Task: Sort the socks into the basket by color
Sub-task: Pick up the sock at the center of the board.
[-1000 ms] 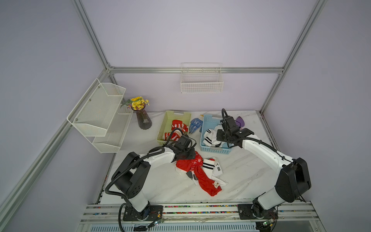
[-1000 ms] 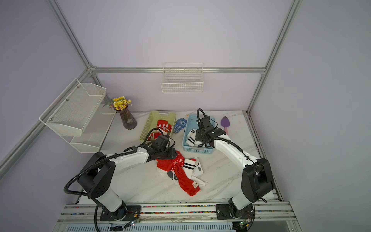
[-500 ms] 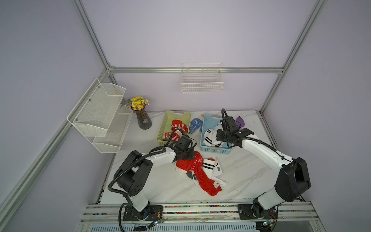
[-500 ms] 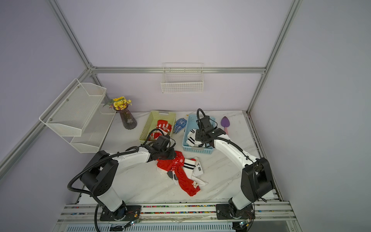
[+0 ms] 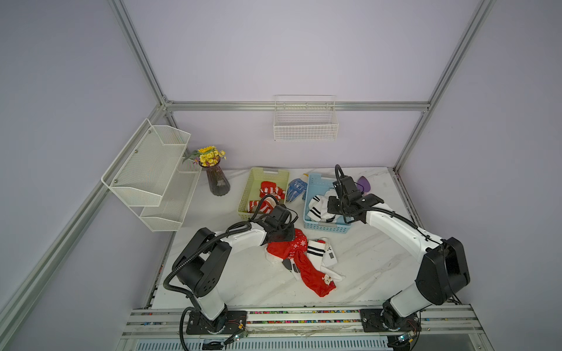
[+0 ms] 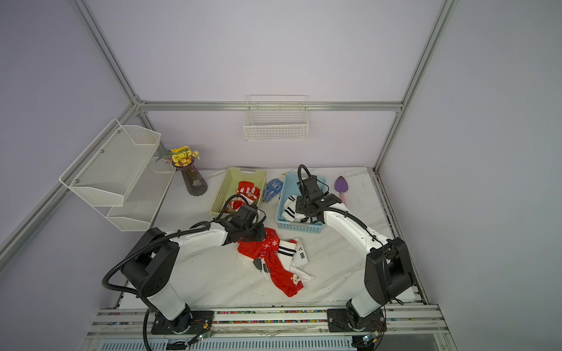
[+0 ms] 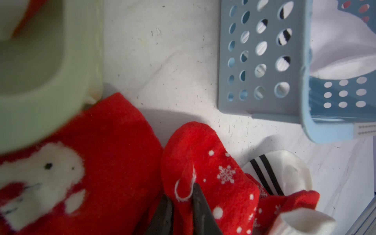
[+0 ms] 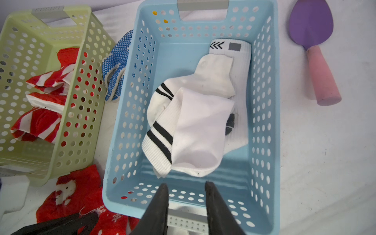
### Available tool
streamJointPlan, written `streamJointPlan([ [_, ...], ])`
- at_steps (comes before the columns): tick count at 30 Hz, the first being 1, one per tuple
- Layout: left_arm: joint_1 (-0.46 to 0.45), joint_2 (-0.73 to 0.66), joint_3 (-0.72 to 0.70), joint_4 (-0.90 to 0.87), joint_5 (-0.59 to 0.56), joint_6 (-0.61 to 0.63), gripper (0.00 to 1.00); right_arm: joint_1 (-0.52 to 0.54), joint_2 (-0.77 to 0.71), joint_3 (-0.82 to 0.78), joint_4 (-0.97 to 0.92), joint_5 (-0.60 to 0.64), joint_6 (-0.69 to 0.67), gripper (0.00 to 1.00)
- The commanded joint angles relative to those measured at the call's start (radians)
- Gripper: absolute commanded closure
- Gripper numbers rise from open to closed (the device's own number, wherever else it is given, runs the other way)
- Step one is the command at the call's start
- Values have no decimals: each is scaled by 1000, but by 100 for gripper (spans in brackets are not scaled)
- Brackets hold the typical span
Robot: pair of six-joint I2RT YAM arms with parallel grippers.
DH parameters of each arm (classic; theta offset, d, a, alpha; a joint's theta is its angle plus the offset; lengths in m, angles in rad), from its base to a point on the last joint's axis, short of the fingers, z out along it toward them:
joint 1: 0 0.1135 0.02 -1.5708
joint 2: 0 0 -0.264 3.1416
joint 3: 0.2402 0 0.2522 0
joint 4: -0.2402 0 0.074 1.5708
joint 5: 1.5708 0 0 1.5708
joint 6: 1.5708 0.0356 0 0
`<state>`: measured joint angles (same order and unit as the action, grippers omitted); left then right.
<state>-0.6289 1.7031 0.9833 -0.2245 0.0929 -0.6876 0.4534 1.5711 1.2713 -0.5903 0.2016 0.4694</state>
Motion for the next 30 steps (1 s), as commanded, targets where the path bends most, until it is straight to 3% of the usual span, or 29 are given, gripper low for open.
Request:
streamJointPlan([
  [1,-2,-42,15,27,10,2,84,-4,10,33,18,-4,0,66],
  [16,-3,-102,26,13,32,13,96,-5,18,30,23,-11,0,66],
  [30,-7,-198,55,-34,59,30,98,-5,18,29,30,-19,0,66],
])
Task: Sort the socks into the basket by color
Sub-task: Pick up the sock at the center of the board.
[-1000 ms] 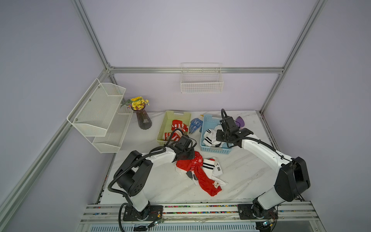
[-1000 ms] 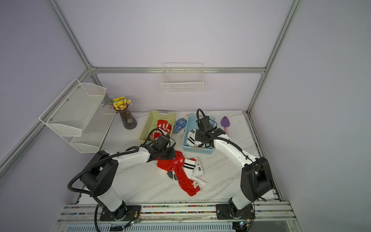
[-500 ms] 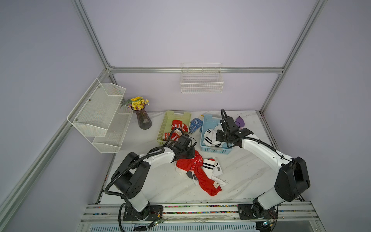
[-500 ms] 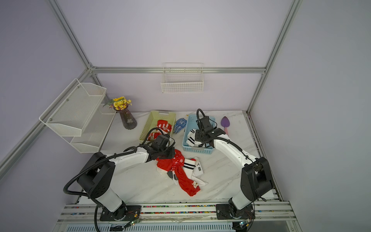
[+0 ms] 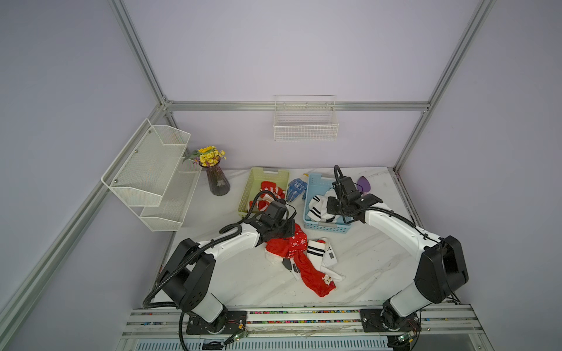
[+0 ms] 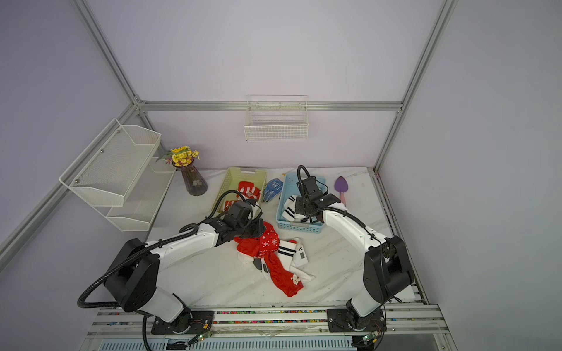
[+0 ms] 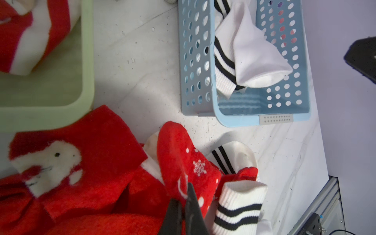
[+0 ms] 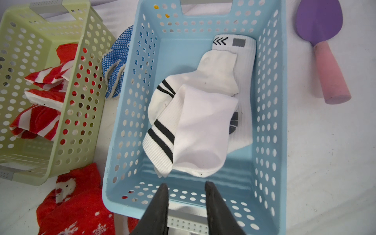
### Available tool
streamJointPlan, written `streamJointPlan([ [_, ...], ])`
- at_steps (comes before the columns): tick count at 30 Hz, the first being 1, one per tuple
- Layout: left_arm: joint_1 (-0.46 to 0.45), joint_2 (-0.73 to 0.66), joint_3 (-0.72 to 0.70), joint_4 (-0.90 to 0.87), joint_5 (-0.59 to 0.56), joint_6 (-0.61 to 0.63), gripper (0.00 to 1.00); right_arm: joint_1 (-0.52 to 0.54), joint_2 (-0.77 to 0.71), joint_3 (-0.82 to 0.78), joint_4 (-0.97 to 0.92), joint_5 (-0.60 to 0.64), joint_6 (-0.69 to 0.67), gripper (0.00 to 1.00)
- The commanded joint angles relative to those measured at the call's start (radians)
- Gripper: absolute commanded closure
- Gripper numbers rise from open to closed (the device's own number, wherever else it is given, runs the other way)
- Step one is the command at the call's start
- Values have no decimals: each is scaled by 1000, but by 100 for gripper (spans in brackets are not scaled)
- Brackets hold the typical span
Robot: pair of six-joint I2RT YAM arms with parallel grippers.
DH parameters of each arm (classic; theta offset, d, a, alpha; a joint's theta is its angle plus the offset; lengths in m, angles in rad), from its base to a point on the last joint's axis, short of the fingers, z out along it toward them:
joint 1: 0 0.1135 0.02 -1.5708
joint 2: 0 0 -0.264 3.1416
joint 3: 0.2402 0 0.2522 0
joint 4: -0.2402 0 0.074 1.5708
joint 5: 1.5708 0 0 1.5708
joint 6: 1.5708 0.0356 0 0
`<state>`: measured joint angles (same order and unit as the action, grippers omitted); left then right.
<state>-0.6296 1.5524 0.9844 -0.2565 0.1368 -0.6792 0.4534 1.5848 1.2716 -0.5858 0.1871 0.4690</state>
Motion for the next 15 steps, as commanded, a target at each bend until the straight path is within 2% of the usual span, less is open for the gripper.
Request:
streamJointPlan([
  [1,-6,-54,56,-3,17,21,98,-5,5,28,26,-5,0,66],
  [15,-19,-130,87,-42,45,20,98,-4,0,25,35,-8,0,66],
])
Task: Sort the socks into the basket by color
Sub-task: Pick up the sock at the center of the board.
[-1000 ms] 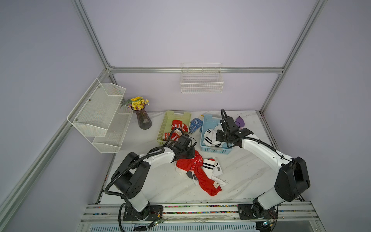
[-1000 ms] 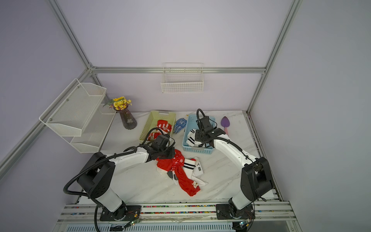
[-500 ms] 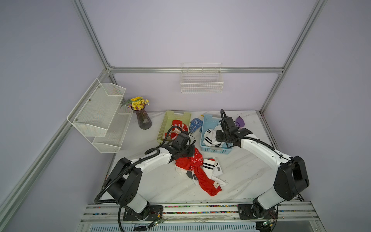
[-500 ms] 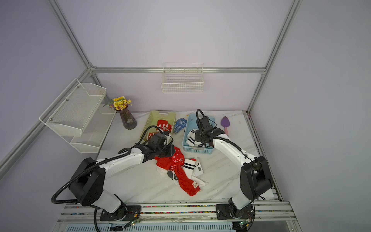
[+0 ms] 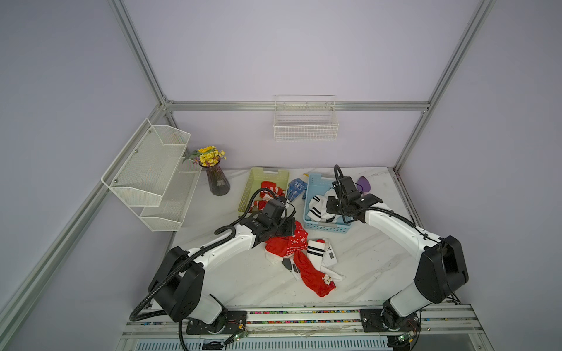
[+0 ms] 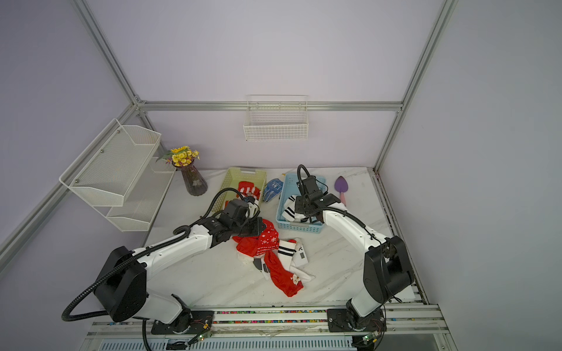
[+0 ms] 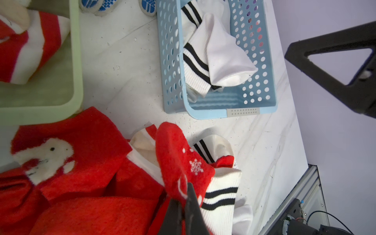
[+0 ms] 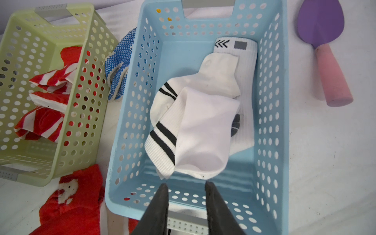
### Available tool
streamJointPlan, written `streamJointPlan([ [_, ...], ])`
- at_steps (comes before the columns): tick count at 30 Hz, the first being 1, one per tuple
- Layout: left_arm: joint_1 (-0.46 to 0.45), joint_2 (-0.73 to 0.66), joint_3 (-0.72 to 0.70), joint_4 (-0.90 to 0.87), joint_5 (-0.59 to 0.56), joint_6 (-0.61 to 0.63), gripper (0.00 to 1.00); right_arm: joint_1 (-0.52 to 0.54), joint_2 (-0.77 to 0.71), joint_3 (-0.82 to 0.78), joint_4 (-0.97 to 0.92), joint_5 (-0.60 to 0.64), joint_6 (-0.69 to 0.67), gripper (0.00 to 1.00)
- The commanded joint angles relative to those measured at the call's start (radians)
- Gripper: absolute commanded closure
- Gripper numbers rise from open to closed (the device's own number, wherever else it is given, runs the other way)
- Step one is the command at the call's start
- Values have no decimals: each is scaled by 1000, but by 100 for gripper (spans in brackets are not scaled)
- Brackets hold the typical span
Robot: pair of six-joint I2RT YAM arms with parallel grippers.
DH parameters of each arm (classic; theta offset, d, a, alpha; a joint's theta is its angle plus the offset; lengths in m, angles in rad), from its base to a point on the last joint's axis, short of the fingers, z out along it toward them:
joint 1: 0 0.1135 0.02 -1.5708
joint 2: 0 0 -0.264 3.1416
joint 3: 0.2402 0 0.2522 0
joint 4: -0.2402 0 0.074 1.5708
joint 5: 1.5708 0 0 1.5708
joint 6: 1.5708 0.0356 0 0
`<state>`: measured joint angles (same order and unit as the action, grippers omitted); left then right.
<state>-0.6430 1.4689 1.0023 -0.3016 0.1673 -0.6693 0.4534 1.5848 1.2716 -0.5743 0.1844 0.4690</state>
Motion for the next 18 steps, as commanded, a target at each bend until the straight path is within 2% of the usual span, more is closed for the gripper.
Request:
streamJointPlan([
  [1,-8,-47,71,-3,15,10,99,-5,0,26,24,-5,1,66],
  [8,-25,-121,96,-53,-8,16,98,-5,-2,25,28,-10,0,66],
  [18,-38,-152,139,-95,-13,25,98,-4,-4,25,32,-14,0,66],
])
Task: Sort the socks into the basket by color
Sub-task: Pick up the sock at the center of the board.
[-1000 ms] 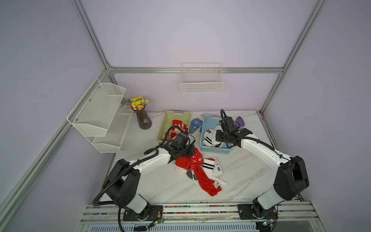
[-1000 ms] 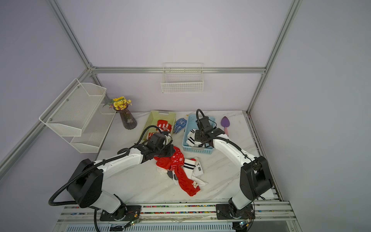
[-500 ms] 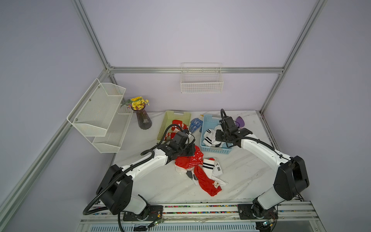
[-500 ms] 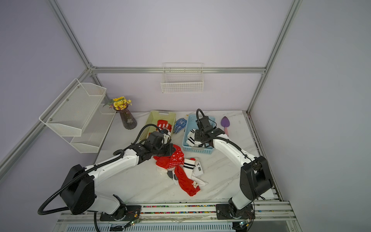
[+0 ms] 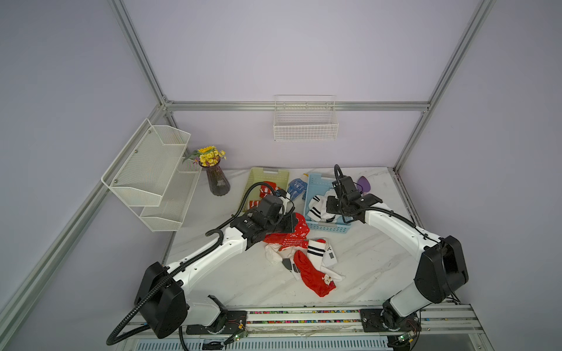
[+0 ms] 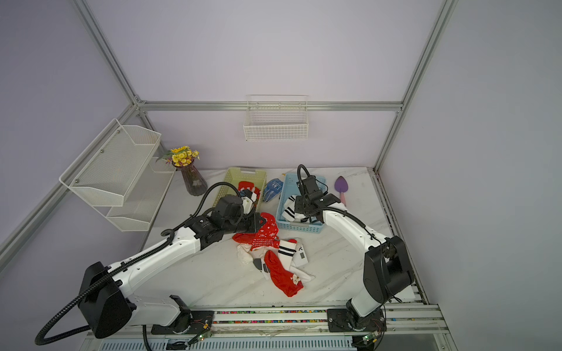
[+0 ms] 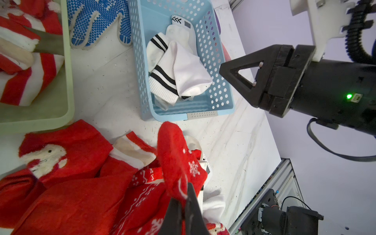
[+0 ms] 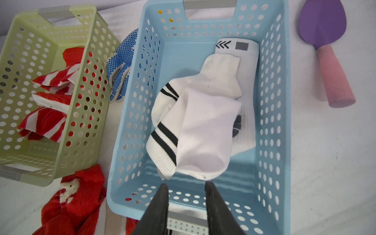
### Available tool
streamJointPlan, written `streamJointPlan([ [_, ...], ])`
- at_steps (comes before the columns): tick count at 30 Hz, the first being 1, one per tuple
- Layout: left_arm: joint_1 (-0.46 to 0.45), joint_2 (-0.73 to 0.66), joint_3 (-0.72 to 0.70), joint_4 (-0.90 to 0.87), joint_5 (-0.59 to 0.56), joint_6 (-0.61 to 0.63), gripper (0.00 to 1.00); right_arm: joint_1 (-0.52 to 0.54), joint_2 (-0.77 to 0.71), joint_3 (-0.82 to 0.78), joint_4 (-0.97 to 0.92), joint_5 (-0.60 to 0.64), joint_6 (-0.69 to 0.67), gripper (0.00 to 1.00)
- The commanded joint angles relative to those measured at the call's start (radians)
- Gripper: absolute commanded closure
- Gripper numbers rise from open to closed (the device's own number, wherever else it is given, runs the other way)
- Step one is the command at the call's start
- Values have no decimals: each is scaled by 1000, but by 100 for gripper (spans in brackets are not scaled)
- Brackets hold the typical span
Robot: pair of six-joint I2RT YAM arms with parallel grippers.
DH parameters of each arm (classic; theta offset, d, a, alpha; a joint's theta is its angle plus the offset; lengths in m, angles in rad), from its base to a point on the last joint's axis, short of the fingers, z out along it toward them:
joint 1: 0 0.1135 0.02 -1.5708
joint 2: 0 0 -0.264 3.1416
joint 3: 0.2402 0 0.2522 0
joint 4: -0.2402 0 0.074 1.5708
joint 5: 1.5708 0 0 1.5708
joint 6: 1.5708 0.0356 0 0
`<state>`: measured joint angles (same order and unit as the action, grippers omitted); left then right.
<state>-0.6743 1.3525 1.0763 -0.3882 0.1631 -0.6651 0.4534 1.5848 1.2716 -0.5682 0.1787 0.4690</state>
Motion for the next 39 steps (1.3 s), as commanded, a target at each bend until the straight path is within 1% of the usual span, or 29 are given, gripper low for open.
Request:
streamJointPlan([
  [1,-7,-38,68,-11,-8,21,98,-5,-5,26,25,-8,0,66],
  [13,-11,-75,136,-60,-20,45,98,-5,-15,22,30,-10,0,65],
  [19,-8,-73,191,-89,-51,107,98,-4,-20,29,26,-12,-1,65],
  [23,2,-40,284,-161,-84,190,98,-5,-29,30,25,-13,-1,65],
  [26,25,-13,350,-200,-98,249,98,-4,-31,33,22,-14,-2,65],
  [33,122,51,486,-247,-99,375,99,-5,-26,37,19,-16,-8,65],
  [34,134,90,498,-246,-99,386,99,-5,-25,38,18,-15,-8,65],
  [39,184,156,558,-241,-117,447,99,-5,-20,40,19,-14,-12,65],
])
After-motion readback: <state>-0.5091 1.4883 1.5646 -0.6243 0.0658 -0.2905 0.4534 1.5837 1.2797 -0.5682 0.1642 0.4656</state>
